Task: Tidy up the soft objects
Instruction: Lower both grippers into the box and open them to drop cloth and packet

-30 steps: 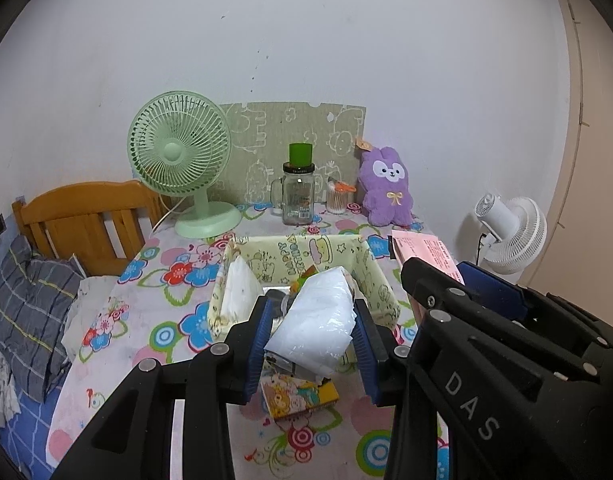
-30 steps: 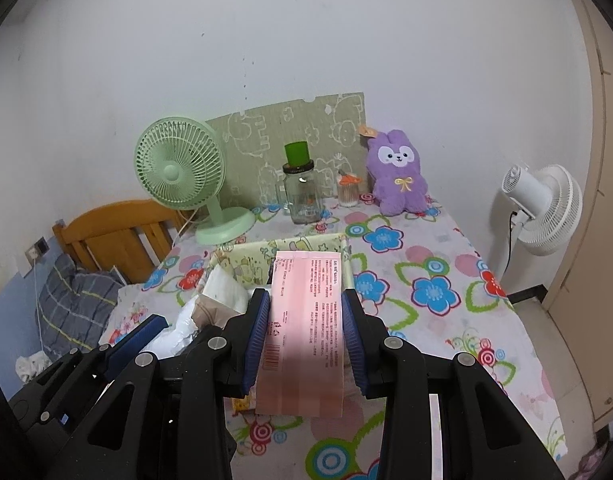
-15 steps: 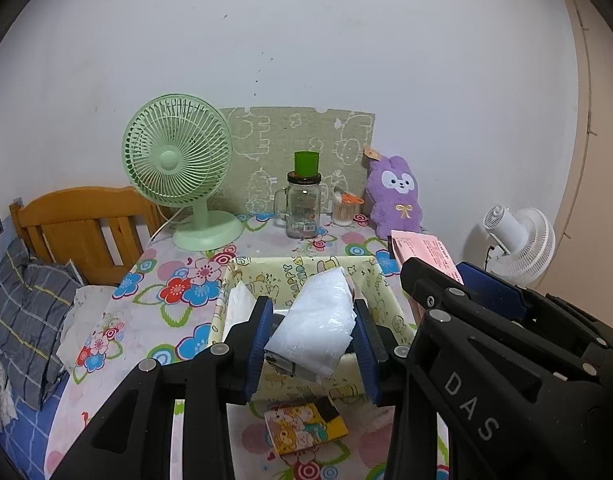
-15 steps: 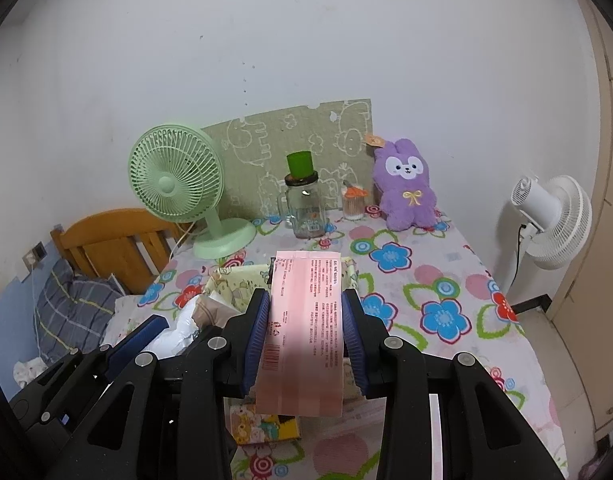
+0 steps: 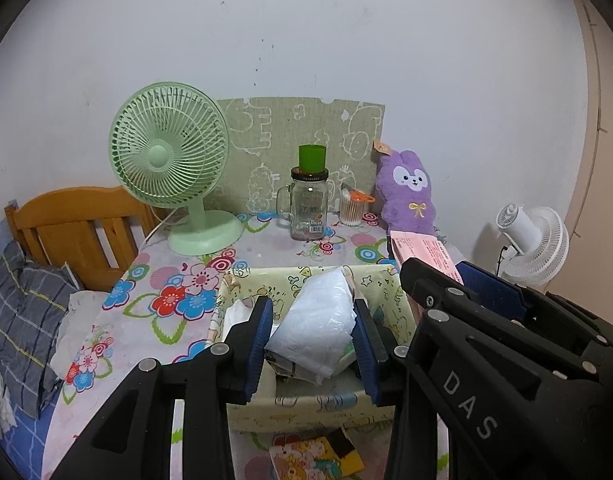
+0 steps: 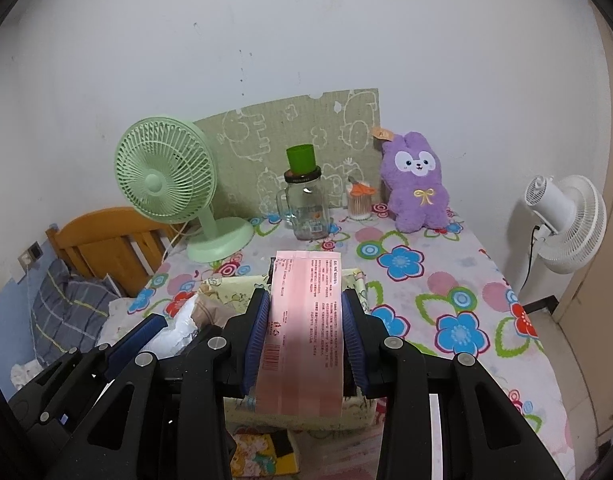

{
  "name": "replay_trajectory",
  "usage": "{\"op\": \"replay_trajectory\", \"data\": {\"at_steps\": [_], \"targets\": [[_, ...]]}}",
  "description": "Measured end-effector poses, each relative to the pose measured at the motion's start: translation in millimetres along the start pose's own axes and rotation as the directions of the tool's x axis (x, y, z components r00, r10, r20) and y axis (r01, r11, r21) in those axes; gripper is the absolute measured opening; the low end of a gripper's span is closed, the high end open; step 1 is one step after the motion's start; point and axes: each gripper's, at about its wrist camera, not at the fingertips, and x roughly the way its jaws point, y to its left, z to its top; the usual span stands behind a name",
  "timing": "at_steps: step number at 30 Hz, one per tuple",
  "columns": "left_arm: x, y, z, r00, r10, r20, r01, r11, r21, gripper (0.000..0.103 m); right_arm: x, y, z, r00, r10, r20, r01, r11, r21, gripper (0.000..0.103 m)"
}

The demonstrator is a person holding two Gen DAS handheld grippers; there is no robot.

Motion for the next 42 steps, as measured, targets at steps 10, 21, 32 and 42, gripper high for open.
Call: {"op": "replay_trajectory", "data": {"at_steps": [10,21,32,42], "targets": [[40,6,-2,0.999,-0.028,-0.044,0.027,1.0,-0.013,0.04,41,-5,1,0.998,0.019,-0.056,-0.019,1.0,0.001,0.04],[76,14,-11,0.993,-0.036,-0.109,0.033,0.999,-0.029,0.062,80,-6,-8,0.992,0.031,-0.119,-0.031,1.0,-0.003,0.04],[83,21,-19,0.991,0.003,-0.131,-0.006,1.0,-0.018,0.081,101,2,-15,0.984,0.072,-0.162,-0.079,0.996,-0.036,0.041],[79,25,-19,0.991,-0.013,-0.132,0.009,0.999,-0.033,0.083,96,9,-17,0.988,0.086,-0.125,-0.095,0.993,-0.069,0.079]]}}
